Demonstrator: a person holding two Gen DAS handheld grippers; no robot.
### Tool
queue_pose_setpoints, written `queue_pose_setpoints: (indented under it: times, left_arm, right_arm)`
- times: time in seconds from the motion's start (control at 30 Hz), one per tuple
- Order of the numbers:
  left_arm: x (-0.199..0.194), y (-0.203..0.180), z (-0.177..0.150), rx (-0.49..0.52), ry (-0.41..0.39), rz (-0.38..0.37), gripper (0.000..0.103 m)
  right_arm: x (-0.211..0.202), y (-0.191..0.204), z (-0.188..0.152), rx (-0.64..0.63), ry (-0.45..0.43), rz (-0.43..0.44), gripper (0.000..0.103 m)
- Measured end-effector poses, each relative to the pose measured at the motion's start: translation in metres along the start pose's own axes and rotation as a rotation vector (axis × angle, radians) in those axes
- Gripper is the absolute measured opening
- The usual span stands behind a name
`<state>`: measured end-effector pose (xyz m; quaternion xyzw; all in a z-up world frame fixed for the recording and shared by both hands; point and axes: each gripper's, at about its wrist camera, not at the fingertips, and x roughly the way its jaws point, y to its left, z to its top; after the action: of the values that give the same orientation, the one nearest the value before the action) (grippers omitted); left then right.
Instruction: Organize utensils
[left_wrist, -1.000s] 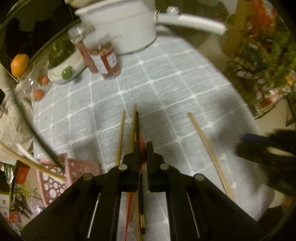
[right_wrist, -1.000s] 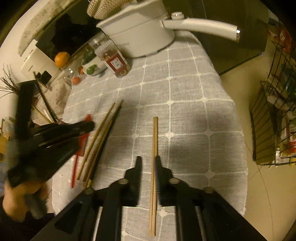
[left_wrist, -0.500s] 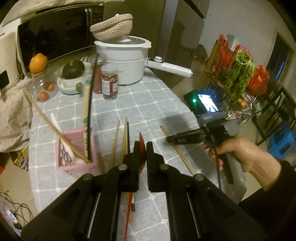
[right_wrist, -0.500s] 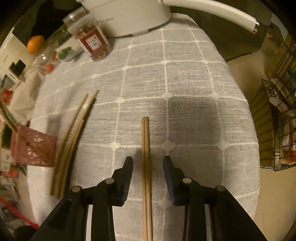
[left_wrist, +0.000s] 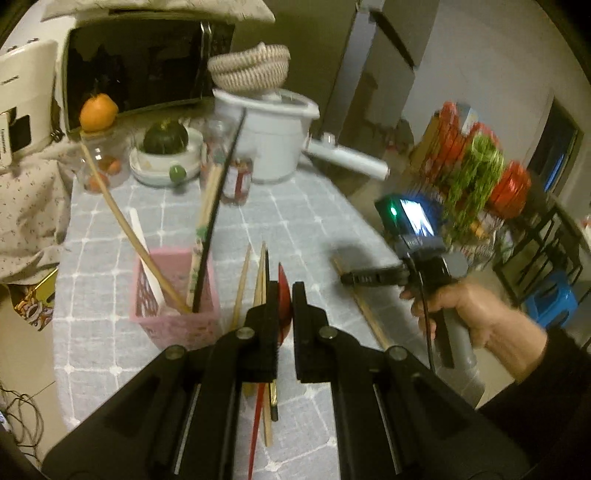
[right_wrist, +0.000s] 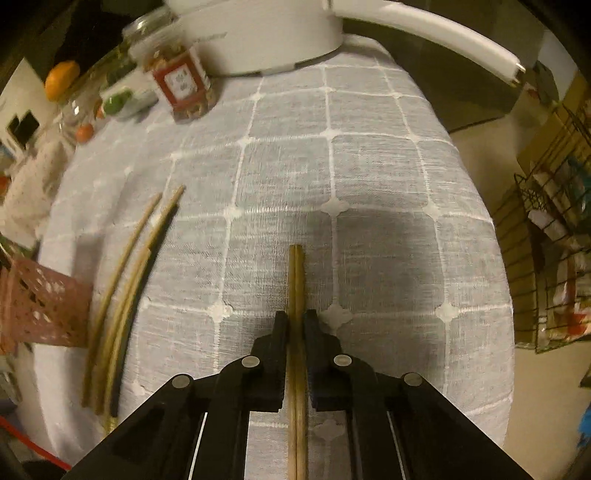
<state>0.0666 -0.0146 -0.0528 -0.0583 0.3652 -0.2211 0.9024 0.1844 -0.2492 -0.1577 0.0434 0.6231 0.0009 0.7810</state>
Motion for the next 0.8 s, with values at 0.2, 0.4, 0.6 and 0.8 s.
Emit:
queue_pose_setpoints:
  times: [0.2,0.4,0.6,0.8]
  left_arm:
    - [-0.024,0.013,0.011,-0.049,-0.136,0.013,0.007]
    - [-0.046,0.020,0.024,-0.071,-0.313,0.033,0.007]
    - [-0.047,0.025,0.031,-0.072,-0.423,0.075,0.007]
    - [-0.042,0.036,0.046,-0.078,-0.524,0.137,0.007]
  right_arm:
    - [-0.057,-0.008,-0.007,0.011,-0.162,0.086,0.009]
    - [-0.115,0.011,-0.026,-0.049,-0.328,0.138,0.009]
    - [-0.156,0.028,-0.041,-0.096,-0.454,0.163,0.009]
    - [-0.179,0.039,-0.039,-0.120,-0.542,0.164,0.009]
